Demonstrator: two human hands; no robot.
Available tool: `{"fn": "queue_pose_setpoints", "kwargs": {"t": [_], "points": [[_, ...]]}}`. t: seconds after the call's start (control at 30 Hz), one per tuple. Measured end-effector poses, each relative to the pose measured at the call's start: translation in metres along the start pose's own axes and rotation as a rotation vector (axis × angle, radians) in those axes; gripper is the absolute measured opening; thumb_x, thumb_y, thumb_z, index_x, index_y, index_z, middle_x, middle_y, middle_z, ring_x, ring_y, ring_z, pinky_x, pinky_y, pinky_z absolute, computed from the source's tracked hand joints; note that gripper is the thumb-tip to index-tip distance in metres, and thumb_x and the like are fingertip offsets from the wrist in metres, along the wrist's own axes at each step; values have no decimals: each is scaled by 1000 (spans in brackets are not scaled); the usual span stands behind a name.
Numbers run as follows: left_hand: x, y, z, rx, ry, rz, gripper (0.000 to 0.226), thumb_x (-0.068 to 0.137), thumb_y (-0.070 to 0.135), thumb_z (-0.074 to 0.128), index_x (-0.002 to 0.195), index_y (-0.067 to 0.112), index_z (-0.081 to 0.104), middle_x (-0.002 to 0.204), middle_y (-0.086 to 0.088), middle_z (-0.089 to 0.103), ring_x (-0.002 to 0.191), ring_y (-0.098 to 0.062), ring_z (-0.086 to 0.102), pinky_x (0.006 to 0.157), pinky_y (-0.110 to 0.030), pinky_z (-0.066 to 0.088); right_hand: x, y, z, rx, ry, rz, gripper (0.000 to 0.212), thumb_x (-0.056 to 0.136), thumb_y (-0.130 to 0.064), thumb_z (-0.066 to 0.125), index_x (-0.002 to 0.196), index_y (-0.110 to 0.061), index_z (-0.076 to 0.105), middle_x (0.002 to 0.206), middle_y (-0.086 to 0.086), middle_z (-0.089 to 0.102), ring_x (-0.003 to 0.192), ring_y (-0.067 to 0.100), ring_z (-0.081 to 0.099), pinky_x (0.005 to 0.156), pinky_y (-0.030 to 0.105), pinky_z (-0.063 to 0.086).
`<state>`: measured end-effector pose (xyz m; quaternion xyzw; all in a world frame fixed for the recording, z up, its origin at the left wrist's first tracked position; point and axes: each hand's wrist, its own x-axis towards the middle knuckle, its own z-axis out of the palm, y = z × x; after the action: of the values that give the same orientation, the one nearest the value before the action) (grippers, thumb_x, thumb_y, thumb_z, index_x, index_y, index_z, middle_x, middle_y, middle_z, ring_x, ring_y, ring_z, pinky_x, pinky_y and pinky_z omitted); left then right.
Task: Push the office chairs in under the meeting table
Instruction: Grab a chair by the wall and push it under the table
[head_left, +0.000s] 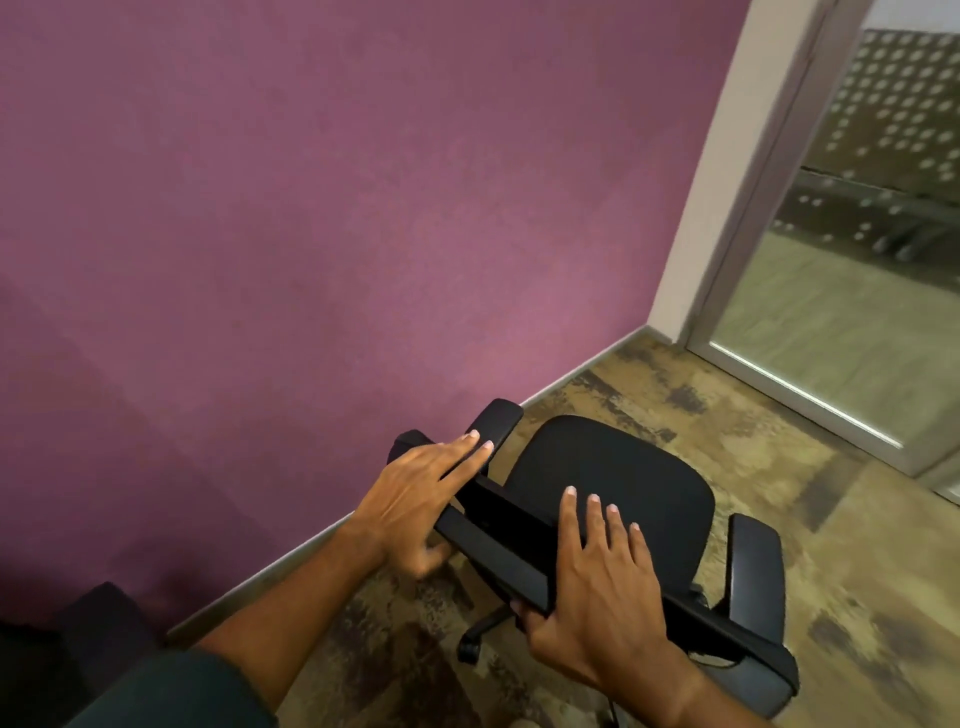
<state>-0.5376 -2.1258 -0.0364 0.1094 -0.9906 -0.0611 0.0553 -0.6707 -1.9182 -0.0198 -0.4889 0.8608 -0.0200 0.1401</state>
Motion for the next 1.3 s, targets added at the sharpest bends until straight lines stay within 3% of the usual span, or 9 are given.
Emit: {"fn": "queue_pose_setpoints", "kwargs": {"t": [0.17,0.37,0.5,0.7,0.83,1.0,1.3], "points": [[2,-16,-6,-41,59,155,110,66,47,67,155,18,11,159,-9,24,141,-22,31,113,-33,24,-7,-9,-1,-10,-34,194,124,70,-83,45,153,-17,-19,162,13,16,149,32,15,117,57,16],[9,-21,-4,-26,14,246,120,67,62,65,154,23,-9,159,-14,19,145,-28,22,115,-42,27,-14,-29,10,-25,110,431,110,66,-79,45,154,-17,17,140,6,52,131,29,45,109,54,30],[19,-14,-6,17,-101,240,120,70,62,67,154,22,-9,161,-14,13,147,-27,15,117,-39,21,-15,-39,12,-70,157,478,71,69,-72,44,118,-21,52,111,4,64,106,28,58,94,46,40],[26,-19,-2,100,-111,297,103,67,64,60,152,17,24,141,-6,52,127,-22,49,105,-36,37,-14,-48,19,-63,216,517,53,73,-64,53,101,-20,58,97,4,66,94,29,61,88,42,40],[25,-22,-5,83,-89,316,68,62,55,56,121,21,59,107,3,68,98,-19,62,92,-36,46,-15,-54,22,-82,237,531,48,73,-60,54,95,-18,57,90,5,65,86,29,60,82,40,37],[21,-26,-5,86,-85,321,49,56,46,56,100,26,63,80,8,64,74,-18,60,72,-32,46,-20,-67,25,-76,241,565,37,69,-49,55,84,-16,51,78,5,62,71,27,53,74,39,35],[-8,-20,-16,58,-125,351,53,55,45,53,103,29,67,82,10,68,74,-20,63,69,-32,48,-53,-101,30,-10,240,627,26,48,-32,56,67,-16,46,57,1,48,55,21,47,68,34,34]]}}
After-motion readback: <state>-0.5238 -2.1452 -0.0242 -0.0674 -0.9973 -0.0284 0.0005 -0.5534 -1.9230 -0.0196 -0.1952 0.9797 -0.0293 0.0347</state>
